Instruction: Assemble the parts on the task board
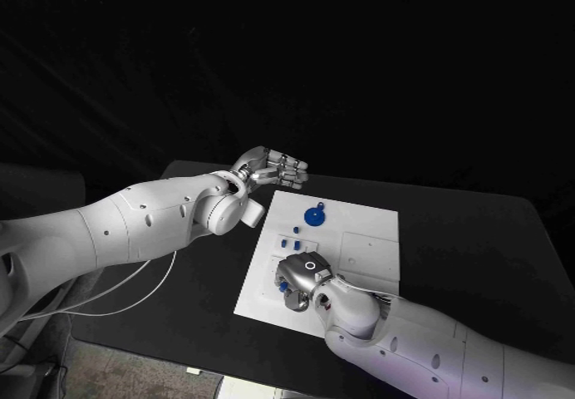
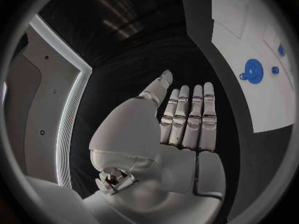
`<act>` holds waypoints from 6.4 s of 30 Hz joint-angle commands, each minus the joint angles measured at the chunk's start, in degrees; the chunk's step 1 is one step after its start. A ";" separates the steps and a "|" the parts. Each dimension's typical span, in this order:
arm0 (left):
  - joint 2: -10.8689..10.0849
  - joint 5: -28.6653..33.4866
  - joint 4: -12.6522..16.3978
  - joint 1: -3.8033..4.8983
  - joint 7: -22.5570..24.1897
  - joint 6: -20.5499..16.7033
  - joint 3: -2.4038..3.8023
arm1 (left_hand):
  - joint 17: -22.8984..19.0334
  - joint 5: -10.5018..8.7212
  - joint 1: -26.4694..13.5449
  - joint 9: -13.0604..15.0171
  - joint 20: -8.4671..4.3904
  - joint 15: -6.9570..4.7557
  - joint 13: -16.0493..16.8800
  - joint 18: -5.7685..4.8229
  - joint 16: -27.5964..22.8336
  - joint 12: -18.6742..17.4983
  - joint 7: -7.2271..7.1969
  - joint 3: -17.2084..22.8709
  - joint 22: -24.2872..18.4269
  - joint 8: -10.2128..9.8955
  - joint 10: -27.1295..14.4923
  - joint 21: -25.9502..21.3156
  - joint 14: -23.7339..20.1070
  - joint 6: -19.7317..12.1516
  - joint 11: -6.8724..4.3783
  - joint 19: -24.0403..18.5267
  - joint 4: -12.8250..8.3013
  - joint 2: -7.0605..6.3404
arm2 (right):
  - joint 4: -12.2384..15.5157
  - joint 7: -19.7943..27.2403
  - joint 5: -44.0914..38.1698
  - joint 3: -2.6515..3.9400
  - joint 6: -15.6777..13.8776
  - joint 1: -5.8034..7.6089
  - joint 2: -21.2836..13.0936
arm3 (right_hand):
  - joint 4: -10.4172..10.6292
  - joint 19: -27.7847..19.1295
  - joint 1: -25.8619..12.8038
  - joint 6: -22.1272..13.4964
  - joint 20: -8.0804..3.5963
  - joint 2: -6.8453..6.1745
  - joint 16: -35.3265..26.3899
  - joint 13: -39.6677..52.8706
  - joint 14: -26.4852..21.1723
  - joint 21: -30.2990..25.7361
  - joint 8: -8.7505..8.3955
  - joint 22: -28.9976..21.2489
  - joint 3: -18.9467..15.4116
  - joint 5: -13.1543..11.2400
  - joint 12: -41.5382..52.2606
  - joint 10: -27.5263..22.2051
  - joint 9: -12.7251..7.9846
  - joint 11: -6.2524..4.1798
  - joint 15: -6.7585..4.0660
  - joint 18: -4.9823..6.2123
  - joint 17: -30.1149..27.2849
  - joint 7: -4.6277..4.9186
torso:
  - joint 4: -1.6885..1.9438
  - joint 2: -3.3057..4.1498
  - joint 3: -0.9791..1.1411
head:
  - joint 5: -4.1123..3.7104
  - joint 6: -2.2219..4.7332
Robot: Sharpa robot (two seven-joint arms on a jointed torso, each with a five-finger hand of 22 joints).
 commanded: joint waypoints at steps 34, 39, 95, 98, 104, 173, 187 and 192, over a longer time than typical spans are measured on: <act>-0.49 0.34 0.02 0.05 -0.34 1.39 0.00 | -0.08 0.19 0.29 0.02 0.01 -0.17 0.07 1.02 -0.27 0.09 0.07 -0.04 -0.14 -0.02 -0.52 0.28 -0.39 -0.34 0.02 0.07 0.43 0.46 | 6.24 2.32 8.24 1.14 -8.57 0.01 -4.76 | 9.60 2.36 3.48 -15.62 4.17 -6.38 0.47 -0.29 -0.34 -10.00 0.01 -5.12 -17.99 1.56 0.10 -19.15 -0.55 4.18 3.75 4.90 -3.93 -1.64 | -0.18 -0.08 0.03 | -0.97 0.71; -0.79 0.34 0.10 0.05 -0.35 1.41 -0.03 | -0.08 0.19 0.29 0.02 0.01 -0.17 0.07 1.02 -0.27 0.09 0.07 -0.04 -0.14 -0.02 -0.52 0.28 -0.39 -0.34 0.02 0.07 0.43 0.46 | 10.14 3.27 12.73 4.18 -8.43 0.34 -8.45 | 10.56 2.39 1.95 -13.74 3.40 -5.07 0.55 -0.34 -0.27 -9.03 0.03 -5.47 -19.20 1.98 0.33 -13.71 -0.50 2.74 2.86 3.93 -3.96 -0.29 | -0.22 -0.08 0.05 | -1.89 1.19; -6.09 0.72 6.46 -1.27 2.64 6.64 -0.08 | 0.02 -2.21 -3.45 0.07 -1.12 -1.38 0.13 -1.13 -0.22 0.04 -1.19 -16.70 -2.28 0.01 2.73 0.09 5.30 0.66 -1.10 1.05 9.08 0.30 | 12.18 -21.30 48.73 7.27 22.61 3.94 -25.64 | 20.04 2.59 -15.77 -3.40 -1.85 0.18 11.03 62.97 0.18 14.51 0.18 5.21 -20.10 -0.12 47.76 -0.02 2.65 -4.61 -1.84 -2.80 15.57 -1.85 | -1.78 -1.19 0.93 | -7.86 1.22; -6.02 0.78 6.48 -1.27 2.64 6.66 -0.09 | 0.02 -2.17 -3.46 0.08 -1.08 -1.31 0.13 -1.08 -0.22 0.05 -1.11 -16.63 -2.41 0.02 2.55 0.05 5.12 0.55 -1.02 1.10 9.08 0.22 | 11.47 -21.25 48.87 6.86 22.21 3.90 -24.71 | 19.98 2.58 -15.70 -3.55 -1.83 -0.06 10.88 63.17 0.25 14.42 0.16 5.19 -20.03 -0.12 47.46 -0.01 2.54 -4.58 -1.82 -2.78 15.74 -1.80 | -1.83 -1.23 0.92 | -7.76 1.14; -5.98 0.89 6.53 -1.27 2.65 6.67 -0.09 | 0.05 -2.17 -3.54 0.07 -1.03 -1.28 0.13 -0.94 -0.20 0.05 -0.93 -16.53 -2.57 0.01 2.26 0.06 5.04 0.26 -0.91 1.29 9.16 0.02 | 10.25 -21.20 48.72 6.38 21.87 3.86 -23.34 | 19.92 2.57 -15.62 -3.87 -1.79 -0.29 10.65 63.28 0.26 14.39 0.19 5.19 -19.98 -0.12 47.06 -0.08 2.41 -4.52 -1.77 -2.75 15.81 -1.71 | -1.84 -1.19 0.88 | -7.60 0.99; -5.60 1.26 6.63 -1.26 1.18 7.69 -0.22 | 0.05 -1.41 -3.30 0.07 -0.91 -1.19 0.13 -0.72 -0.20 0.05 -0.28 -15.99 -3.39 0.03 1.77 0.15 4.90 -0.16 -0.56 1.57 9.27 0.06 | 9.82 -19.76 53.94 3.43 9.45 3.97 -20.82 | 0.86 2.19 -12.86 -4.17 -1.59 2.39 10.33 63.23 0.48 16.46 0.14 5.51 -18.56 24.53 45.90 -1.17 1.73 -4.64 -1.76 -2.50 17.72 -1.20 | -2.04 -1.20 0.81 | -7.43 1.03; -5.61 1.21 6.64 -1.26 0.95 7.97 -0.28 | 0.05 -1.28 -3.29 0.06 -0.91 -1.18 0.13 -0.72 -0.20 0.05 -0.27 -15.96 -3.46 0.03 1.81 0.18 4.85 -0.15 -0.57 1.56 9.30 0.08 | 12.13 -19.54 56.74 4.87 7.19 4.52 -21.48 | 1.98 2.21 -12.86 -3.98 -1.60 2.28 10.34 63.18 0.51 17.02 0.14 5.58 -19.69 23.87 46.00 -1.00 1.69 -4.69 -1.79 -2.50 17.74 -1.33 | -1.96 -1.15 0.82 | -7.29 0.92; -5.56 1.19 6.63 -1.26 0.87 8.10 -0.28 | 0.05 -1.28 -3.29 0.06 -0.91 -1.18 0.13 -0.72 -0.20 0.05 -0.27 -15.96 -3.46 0.03 1.81 0.18 4.85 -0.15 -0.57 1.56 9.30 0.08 | 11.52 -19.52 56.97 4.95 8.27 4.97 -20.12 | 2.87 2.13 -12.61 -4.00 -1.58 2.25 10.33 63.10 0.52 16.94 0.14 5.55 -20.69 23.04 45.93 -1.06 1.61 -4.66 -1.76 -2.51 17.75 -1.36 | -2.02 -1.15 0.75 | -7.26 0.85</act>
